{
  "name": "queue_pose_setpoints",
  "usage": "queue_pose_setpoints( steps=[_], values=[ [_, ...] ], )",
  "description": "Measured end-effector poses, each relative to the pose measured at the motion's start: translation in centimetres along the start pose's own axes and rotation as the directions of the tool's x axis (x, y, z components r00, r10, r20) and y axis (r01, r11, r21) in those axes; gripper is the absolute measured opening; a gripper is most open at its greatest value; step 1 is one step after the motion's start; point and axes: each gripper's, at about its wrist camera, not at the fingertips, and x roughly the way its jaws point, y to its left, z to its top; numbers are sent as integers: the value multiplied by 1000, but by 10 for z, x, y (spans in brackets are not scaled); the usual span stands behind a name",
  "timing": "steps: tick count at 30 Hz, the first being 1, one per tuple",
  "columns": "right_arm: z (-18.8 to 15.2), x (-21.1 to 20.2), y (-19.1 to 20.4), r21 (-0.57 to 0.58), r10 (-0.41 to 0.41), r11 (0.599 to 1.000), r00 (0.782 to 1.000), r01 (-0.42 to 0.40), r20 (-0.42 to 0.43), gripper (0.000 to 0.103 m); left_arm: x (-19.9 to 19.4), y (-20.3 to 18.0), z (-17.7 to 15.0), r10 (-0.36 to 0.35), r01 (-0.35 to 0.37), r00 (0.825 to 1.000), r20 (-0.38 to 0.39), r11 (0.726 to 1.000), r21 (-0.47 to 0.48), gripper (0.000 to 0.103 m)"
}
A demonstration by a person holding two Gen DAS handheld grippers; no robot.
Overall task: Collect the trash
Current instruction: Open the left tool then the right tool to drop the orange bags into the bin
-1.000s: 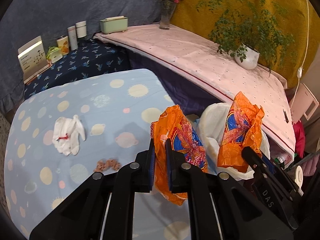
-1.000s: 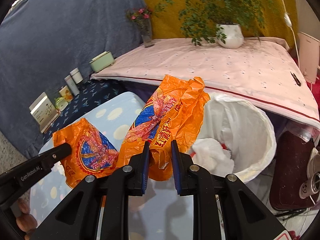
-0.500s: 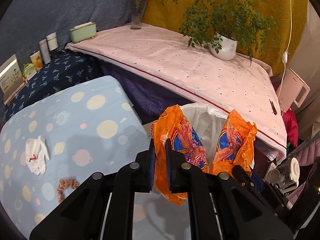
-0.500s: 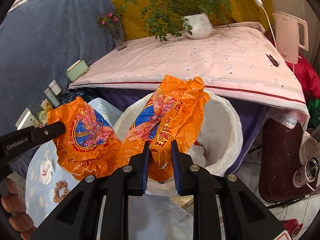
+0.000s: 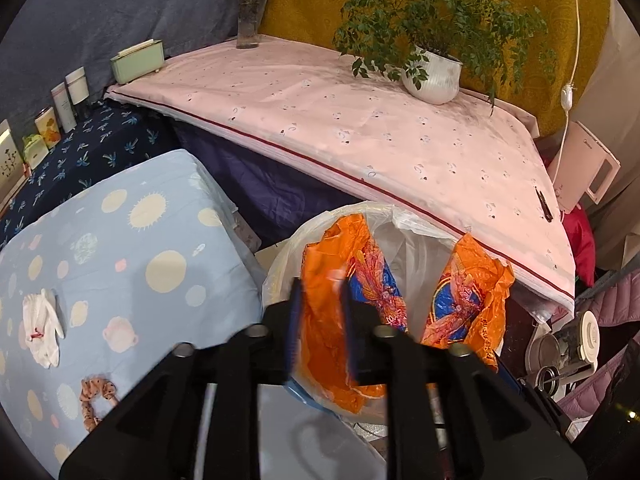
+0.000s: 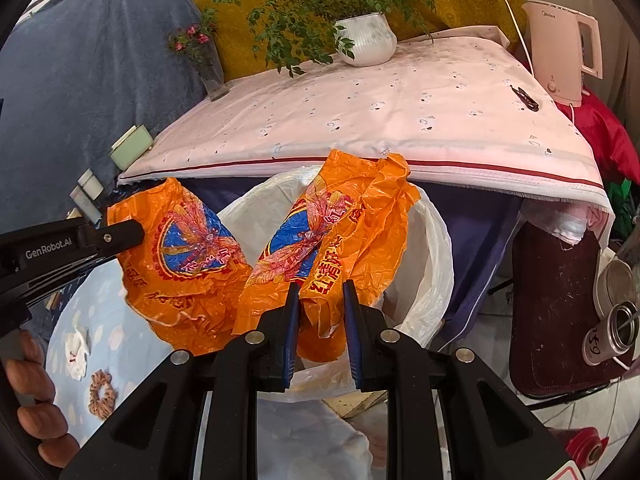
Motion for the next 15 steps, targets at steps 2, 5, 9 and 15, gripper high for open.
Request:
queue_pose_setpoints(
  steps=[2,5,9,15],
  values=[
    [0,2,-1,2,0,1000,1000,0,-2,21,1,3,-1,23,-23,1000,10,1000,-13,55],
    [0,5,-1,2,-1,1000,1000,1,-6,21,3,8,-3,35,-35,999,9,999,-16,56],
    [-1,7,1,3,2,1000,1000,-2,-10,21,3,13,-4,40,-40,999,6,999,-23,56],
    [-2,9,6,-7,7,1000,1000,-7,-16,22,1,16,-7,53,-53,999,7,998,-22,56]
  ],
)
